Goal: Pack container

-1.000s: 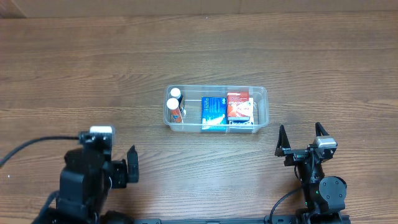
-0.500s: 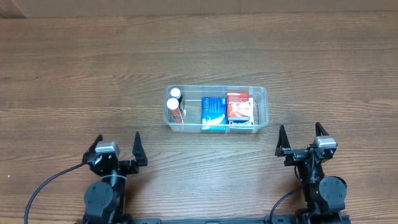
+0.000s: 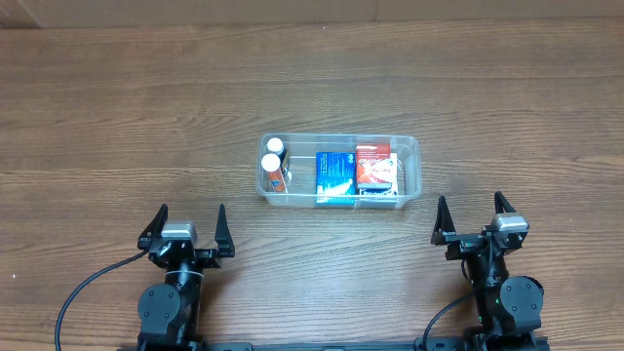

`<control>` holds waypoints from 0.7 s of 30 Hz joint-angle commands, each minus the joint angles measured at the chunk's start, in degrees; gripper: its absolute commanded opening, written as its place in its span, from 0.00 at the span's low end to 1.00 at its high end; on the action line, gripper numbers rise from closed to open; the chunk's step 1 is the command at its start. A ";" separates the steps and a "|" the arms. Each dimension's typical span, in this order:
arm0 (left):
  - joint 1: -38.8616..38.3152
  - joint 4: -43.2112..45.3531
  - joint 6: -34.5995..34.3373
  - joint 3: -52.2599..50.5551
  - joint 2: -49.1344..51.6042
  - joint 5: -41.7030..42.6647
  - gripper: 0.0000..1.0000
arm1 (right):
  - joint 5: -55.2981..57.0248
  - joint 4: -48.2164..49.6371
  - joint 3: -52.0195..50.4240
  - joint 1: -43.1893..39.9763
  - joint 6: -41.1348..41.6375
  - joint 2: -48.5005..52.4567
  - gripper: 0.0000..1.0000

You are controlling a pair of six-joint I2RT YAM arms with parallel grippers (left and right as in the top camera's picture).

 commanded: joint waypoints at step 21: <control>0.48 0.26 1.46 -0.33 -0.61 0.70 1.00 | -0.46 0.50 -0.59 0.31 -0.22 -0.46 1.00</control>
